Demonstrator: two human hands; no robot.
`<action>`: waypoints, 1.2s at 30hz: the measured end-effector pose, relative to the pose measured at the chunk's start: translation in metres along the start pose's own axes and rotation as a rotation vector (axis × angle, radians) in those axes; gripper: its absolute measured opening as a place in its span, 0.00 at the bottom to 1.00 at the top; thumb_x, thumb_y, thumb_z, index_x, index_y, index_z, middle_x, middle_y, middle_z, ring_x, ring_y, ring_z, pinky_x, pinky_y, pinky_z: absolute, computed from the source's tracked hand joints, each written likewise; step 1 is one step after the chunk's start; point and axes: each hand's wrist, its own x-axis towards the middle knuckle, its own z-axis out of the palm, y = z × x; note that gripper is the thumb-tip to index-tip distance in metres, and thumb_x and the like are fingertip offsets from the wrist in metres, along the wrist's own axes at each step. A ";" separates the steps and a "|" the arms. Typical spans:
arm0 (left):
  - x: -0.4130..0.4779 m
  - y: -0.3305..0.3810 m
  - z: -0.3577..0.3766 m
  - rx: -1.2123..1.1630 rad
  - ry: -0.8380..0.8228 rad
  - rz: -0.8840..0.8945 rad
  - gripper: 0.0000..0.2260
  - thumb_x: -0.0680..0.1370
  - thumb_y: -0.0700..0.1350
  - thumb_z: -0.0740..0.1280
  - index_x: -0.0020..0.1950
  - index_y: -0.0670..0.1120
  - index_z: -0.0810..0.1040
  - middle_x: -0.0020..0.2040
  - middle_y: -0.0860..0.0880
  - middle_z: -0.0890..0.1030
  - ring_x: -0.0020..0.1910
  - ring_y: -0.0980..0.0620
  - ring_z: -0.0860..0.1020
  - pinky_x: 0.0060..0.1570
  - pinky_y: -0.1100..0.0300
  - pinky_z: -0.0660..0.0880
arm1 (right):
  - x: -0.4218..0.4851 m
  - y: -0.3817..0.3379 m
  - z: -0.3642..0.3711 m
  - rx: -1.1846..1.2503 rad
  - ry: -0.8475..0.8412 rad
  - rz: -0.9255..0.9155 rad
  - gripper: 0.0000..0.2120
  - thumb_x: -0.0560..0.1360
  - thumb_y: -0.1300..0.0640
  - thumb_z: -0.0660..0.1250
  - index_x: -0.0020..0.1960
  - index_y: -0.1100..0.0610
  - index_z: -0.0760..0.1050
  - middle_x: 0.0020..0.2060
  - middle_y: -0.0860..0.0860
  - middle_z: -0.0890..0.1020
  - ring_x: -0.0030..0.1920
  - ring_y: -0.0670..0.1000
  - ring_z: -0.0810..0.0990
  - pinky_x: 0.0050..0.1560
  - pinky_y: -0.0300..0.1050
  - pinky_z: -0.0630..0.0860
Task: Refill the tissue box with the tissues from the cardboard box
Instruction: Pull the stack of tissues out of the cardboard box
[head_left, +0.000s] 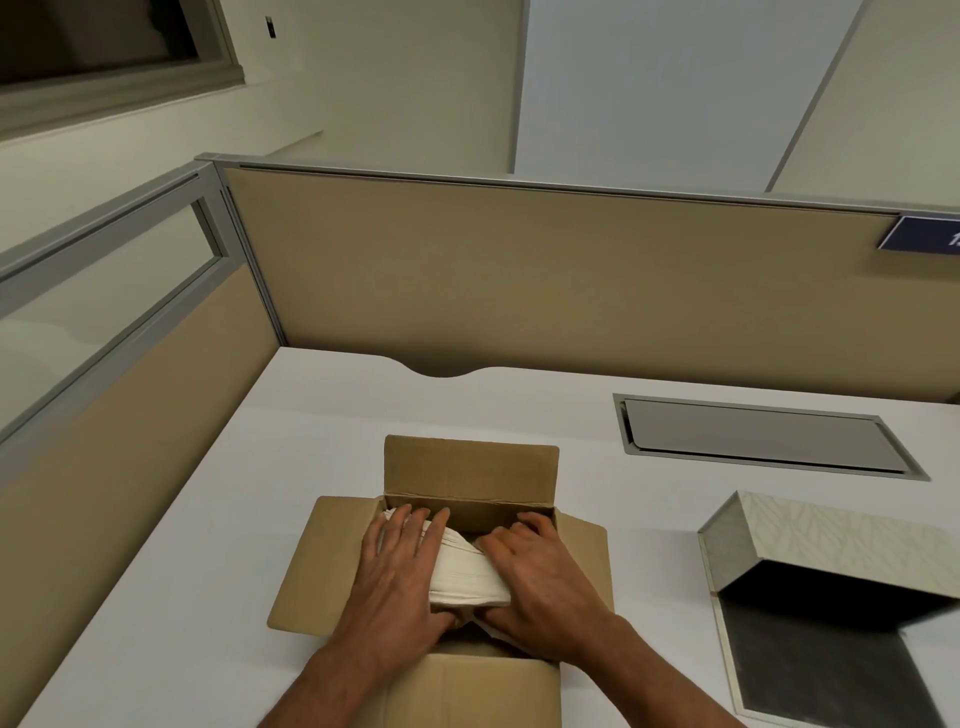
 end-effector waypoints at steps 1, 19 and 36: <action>0.002 -0.001 -0.001 0.024 0.013 0.016 0.48 0.61 0.68 0.70 0.76 0.52 0.59 0.72 0.48 0.71 0.72 0.46 0.65 0.73 0.51 0.42 | -0.001 0.001 0.002 -0.008 0.021 0.002 0.30 0.72 0.37 0.66 0.69 0.51 0.67 0.62 0.51 0.80 0.61 0.52 0.77 0.73 0.56 0.63; 0.015 -0.025 0.002 0.007 0.039 0.041 0.28 0.65 0.49 0.70 0.63 0.52 0.67 0.59 0.51 0.73 0.64 0.49 0.69 0.76 0.50 0.56 | -0.006 0.001 0.005 -0.075 0.079 0.146 0.33 0.70 0.41 0.68 0.71 0.51 0.64 0.65 0.51 0.73 0.64 0.53 0.70 0.73 0.51 0.63; -0.005 -0.020 -0.024 -0.290 0.227 0.035 0.30 0.67 0.49 0.72 0.67 0.54 0.67 0.64 0.55 0.71 0.65 0.55 0.67 0.66 0.58 0.70 | -0.024 0.009 -0.022 0.464 0.151 0.245 0.33 0.70 0.50 0.71 0.69 0.43 0.57 0.63 0.39 0.67 0.60 0.43 0.69 0.57 0.31 0.71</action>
